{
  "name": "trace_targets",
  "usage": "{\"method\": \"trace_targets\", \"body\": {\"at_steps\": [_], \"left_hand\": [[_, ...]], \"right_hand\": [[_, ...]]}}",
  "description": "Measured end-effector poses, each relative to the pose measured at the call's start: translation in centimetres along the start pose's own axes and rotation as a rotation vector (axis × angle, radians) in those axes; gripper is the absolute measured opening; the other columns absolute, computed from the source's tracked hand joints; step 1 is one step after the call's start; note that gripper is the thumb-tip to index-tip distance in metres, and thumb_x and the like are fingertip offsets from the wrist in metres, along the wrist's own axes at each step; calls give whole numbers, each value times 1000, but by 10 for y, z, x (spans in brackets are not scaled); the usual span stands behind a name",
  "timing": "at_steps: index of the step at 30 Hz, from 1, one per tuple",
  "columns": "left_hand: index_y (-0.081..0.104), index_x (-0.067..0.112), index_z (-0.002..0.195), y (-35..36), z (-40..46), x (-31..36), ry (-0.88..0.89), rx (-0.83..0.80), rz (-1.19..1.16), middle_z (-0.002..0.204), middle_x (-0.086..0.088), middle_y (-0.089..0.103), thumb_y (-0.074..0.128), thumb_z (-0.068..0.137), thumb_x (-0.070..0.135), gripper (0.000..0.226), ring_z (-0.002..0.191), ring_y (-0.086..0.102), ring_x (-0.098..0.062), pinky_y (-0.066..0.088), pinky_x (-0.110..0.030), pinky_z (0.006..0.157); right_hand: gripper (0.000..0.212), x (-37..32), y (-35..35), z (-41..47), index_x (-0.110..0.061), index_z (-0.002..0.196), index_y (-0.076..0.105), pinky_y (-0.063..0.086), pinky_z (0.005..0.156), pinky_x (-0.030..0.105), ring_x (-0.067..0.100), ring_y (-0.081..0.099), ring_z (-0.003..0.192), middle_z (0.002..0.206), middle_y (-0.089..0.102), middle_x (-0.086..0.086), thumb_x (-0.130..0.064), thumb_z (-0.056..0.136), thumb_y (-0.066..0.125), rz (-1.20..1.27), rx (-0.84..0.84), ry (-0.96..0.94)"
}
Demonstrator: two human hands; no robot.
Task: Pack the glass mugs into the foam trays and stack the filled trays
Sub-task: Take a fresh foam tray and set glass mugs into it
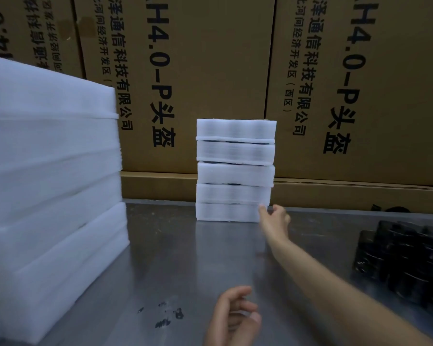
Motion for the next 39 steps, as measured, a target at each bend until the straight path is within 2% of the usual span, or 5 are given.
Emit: {"method": "trace_targets", "body": {"at_steps": [10,25,28,32,39], "left_hand": [[64,19,93,-13,-15,12,-82,148,-177,87,-1,61,52,90,5,19,80,53,-14,38,-26,71],[66,16,72,-7,-128,36,-6,13,43,62,1,60,49,88,-6,32,59,54,-5,41,-13,59],[66,17,85,-12,-149,40,118,-149,430,78,4,63,53,88,2,20,74,58,-5,44,-16,71],[52,19,119,-55,-134,78,485,-168,1520,118,-1,53,49,85,31,36,109,51,-22,39,-34,92],[21,12,142,-191,-87,191,221,498,2060,151,-13,17,58,83,30,72,136,20,-34,10,-49,113]], "right_hand": [[26,37,-55,-134,-10,119,56,42,95,32,22,54,111,121,55,7,-14,93,52,-80,-65,-216],[16,48,-131,-271,-20,100,63,48,89,39,20,61,95,99,65,-3,-9,91,55,-56,-162,-270],[17,53,-140,-287,-16,97,64,48,89,41,19,60,95,97,66,-1,-3,90,56,-42,-192,-307],[22,56,-149,-297,-20,89,64,48,82,39,17,60,85,90,66,-5,0,90,54,-7,-205,-299],[27,58,-155,-302,-25,85,65,47,73,34,18,58,72,83,66,-6,-1,90,53,-1,-194,-284]]}}
Point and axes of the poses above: each hand's wrist, its own z-axis towards the middle knuckle, its own y-axis out of the palm, x = y × z, the point moved 4 cm from there along z, towards the middle knuckle
